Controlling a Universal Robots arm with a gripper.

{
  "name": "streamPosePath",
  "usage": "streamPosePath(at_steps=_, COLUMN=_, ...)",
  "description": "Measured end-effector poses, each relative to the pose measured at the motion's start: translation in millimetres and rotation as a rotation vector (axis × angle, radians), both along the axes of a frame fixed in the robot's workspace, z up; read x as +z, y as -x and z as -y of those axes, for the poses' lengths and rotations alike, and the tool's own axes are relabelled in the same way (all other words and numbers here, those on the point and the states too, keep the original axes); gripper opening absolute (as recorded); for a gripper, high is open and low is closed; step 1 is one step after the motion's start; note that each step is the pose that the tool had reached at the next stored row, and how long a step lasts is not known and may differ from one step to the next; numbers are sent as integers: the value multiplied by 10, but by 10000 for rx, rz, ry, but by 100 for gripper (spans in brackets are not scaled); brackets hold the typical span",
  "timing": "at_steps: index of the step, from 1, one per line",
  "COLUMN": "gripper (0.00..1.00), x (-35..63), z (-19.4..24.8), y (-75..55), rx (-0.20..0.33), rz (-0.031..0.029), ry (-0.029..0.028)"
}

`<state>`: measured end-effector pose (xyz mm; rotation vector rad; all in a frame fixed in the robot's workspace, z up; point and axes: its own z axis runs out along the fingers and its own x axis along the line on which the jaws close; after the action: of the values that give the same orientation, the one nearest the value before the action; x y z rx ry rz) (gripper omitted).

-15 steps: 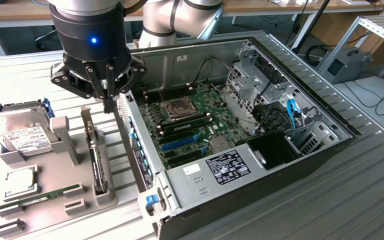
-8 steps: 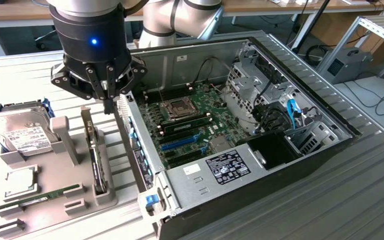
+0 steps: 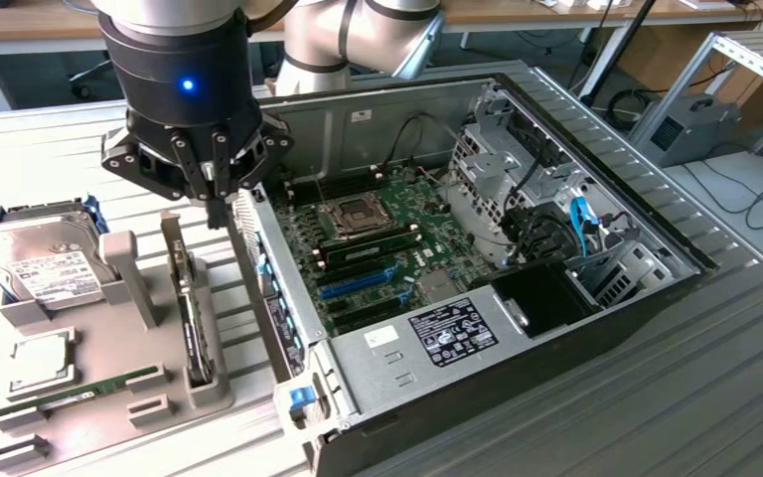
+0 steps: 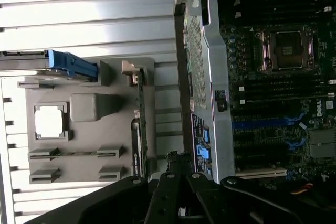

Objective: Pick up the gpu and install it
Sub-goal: 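Reach for the gpu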

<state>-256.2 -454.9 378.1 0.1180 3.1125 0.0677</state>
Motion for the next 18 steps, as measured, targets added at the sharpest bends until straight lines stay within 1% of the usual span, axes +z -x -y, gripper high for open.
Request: streamPosePath(at_steps=18, gripper=11, x=-6, z=48, y=0, rx=0, rz=0, ry=0)
